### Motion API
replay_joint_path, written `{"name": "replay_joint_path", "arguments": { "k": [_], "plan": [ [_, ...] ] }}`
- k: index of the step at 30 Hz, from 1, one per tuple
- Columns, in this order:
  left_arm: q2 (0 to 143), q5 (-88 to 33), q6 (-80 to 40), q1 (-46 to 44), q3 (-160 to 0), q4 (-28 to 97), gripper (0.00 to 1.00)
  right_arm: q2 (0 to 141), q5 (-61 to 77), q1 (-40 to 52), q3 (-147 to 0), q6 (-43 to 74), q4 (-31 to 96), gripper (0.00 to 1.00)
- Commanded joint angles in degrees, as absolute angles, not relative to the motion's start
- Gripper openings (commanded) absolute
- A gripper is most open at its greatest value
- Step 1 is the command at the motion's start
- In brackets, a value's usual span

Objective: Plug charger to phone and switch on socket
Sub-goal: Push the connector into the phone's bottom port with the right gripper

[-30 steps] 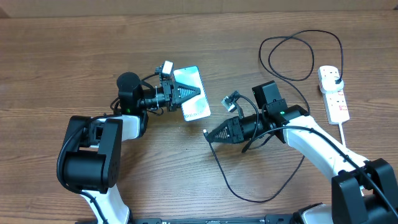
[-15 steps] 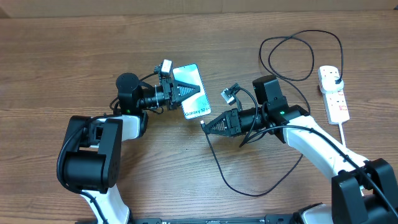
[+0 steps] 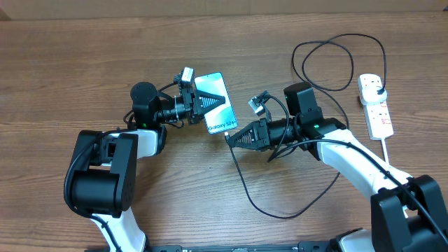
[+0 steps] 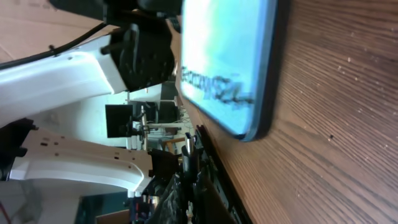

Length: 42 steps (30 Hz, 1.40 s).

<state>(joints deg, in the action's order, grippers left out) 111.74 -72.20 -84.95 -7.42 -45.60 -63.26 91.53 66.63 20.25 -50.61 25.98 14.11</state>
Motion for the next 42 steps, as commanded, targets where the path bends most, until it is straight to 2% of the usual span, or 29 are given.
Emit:
{"name": "replay_joint_path", "arguments": {
  "k": [1, 42],
  "plan": [
    [109.5, -73.1, -85.4, -7.5, -45.5, -64.0, 0.04, 93.7, 67.0, 20.3, -50.5, 28.1, 13.6, 0.04],
    [109.5, -71.2, -85.3, -8.0, -45.5, -63.9, 0.04, 94.2, 66.9, 21.6, -50.5, 30.7, 9.5, 0.04]
  ]
}}
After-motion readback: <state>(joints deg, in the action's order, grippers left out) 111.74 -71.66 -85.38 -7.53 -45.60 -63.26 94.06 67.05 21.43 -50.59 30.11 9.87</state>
